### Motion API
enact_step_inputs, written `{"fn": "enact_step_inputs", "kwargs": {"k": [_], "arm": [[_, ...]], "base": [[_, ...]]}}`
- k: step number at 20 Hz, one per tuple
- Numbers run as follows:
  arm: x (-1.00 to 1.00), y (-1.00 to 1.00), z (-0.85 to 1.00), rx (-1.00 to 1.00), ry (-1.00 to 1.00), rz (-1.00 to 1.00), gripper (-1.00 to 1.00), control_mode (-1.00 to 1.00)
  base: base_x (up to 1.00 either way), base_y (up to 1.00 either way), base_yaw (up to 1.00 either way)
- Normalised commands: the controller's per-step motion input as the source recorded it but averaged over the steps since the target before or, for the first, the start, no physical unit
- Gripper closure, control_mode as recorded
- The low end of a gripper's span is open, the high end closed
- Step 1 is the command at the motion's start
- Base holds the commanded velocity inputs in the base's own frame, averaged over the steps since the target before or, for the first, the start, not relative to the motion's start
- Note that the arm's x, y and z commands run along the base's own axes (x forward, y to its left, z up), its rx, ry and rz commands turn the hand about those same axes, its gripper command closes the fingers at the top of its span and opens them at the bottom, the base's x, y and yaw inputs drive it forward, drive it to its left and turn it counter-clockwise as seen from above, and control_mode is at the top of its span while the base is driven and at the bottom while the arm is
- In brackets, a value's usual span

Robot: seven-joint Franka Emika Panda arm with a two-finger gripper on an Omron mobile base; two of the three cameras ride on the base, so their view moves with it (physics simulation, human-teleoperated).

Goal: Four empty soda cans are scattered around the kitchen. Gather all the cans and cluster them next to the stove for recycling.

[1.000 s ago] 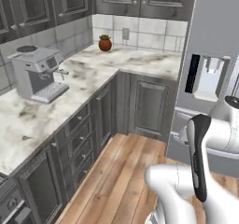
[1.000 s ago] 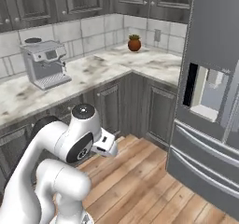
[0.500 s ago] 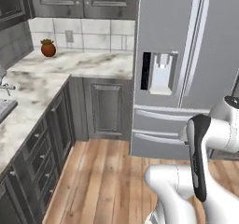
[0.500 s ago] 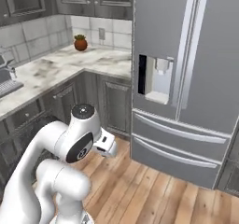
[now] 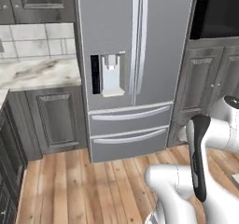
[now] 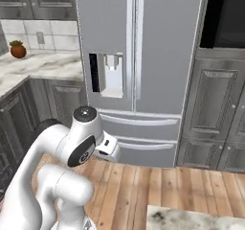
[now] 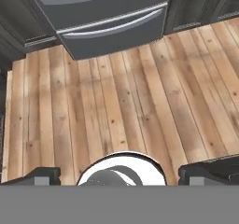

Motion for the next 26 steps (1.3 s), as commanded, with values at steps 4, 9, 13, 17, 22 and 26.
{"fn": "enact_step_inputs", "kwargs": {"k": [4,9,13,17,22,26], "arm": [[0.0,0.0,0.0,0.0,0.0,0.0,-1.0,1.0],[0.0,0.0,0.0,0.0,0.0,0.0,-1.0,1.0],[0.0,0.0,0.0,0.0,0.0,0.0,-1.0,1.0],[0.0,0.0,0.0,0.0,0.0,0.0,-1.0,1.0],[0.0,0.0,0.0,0.0,0.0,0.0,-1.0,1.0],[0.0,0.0,0.0,0.0,0.0,0.0,-1.0,1.0]], "base": [[0.0,-0.32,-0.54],[0.01,-0.14,-0.45],[0.0,0.34,-0.21],[0.01,0.49,-0.4],[0.1,0.58,-0.58],[0.4,0.73,-0.48]]}}
